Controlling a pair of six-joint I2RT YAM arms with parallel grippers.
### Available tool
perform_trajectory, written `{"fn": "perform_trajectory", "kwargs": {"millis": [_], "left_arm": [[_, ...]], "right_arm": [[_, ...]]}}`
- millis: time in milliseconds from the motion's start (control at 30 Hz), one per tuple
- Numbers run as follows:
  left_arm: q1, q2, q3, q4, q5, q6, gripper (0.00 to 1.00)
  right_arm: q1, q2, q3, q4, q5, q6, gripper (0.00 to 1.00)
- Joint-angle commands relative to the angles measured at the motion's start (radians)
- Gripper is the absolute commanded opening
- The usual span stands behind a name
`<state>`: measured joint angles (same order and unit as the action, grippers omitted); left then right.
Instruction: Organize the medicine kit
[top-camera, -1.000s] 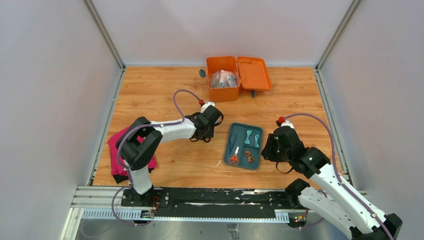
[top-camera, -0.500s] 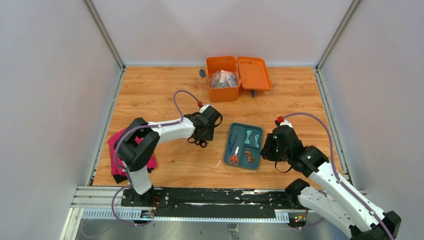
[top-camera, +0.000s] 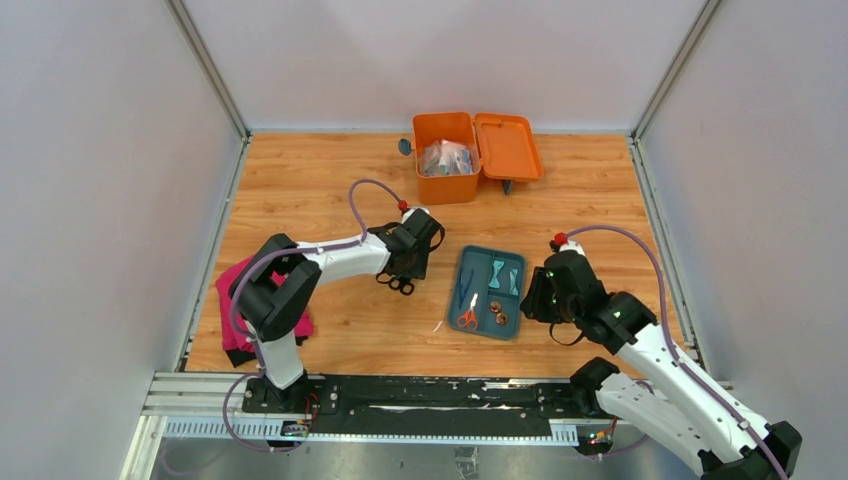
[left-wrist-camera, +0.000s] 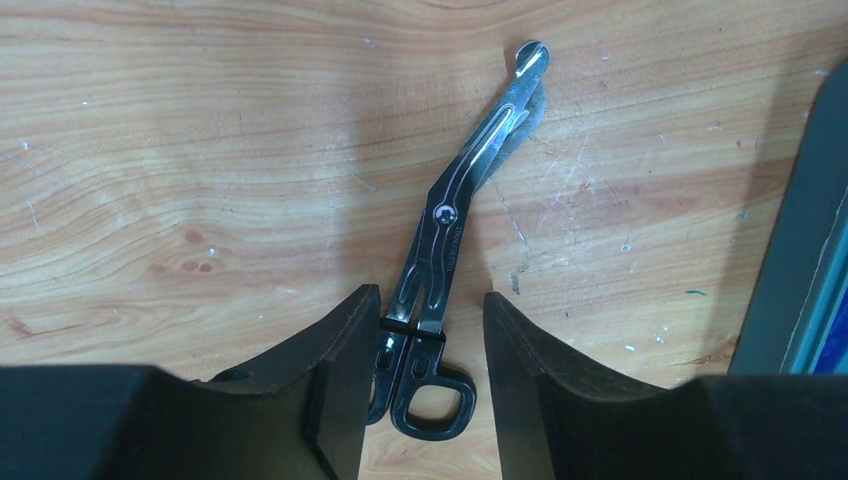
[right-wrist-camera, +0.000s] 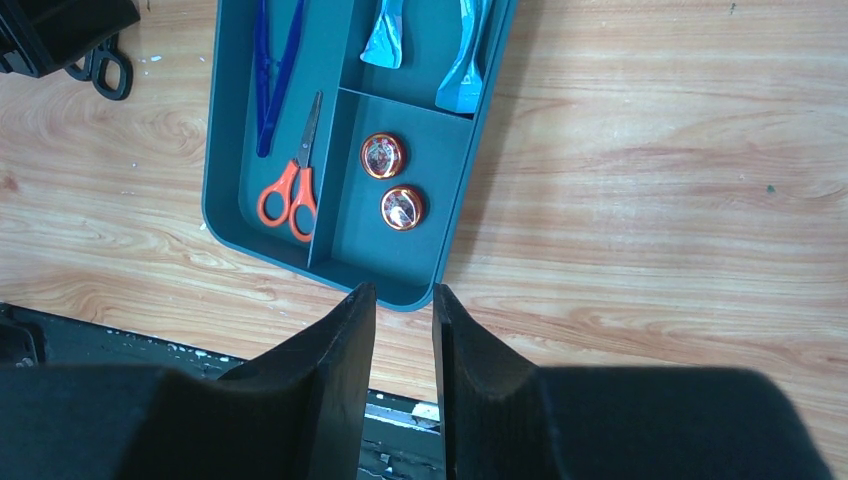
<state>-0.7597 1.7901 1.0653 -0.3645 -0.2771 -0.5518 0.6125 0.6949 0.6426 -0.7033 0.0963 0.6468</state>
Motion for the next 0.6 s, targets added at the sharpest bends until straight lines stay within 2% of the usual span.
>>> {"fn": "perform_trajectory", "kwargs": {"millis": [0,400,567], "left_arm": [[0.008,0.050,-0.070,-0.021,0.047,0.004,0.46],[0.013,0.071,-0.051,-0.042,0.045,0.025,0.21],[0.020,0.049,-0.046,-0.054,0.049,0.029,0.13]], "right_arm": [[-0.013,0.004,-0.006,-0.005,0.000,0.007,0.32],[-0.013,0.012,-0.003,0.004,-0.006,0.009,0.32],[-0.013,0.039,0.002,0.062,-0.072,0.010,0.32]]}}
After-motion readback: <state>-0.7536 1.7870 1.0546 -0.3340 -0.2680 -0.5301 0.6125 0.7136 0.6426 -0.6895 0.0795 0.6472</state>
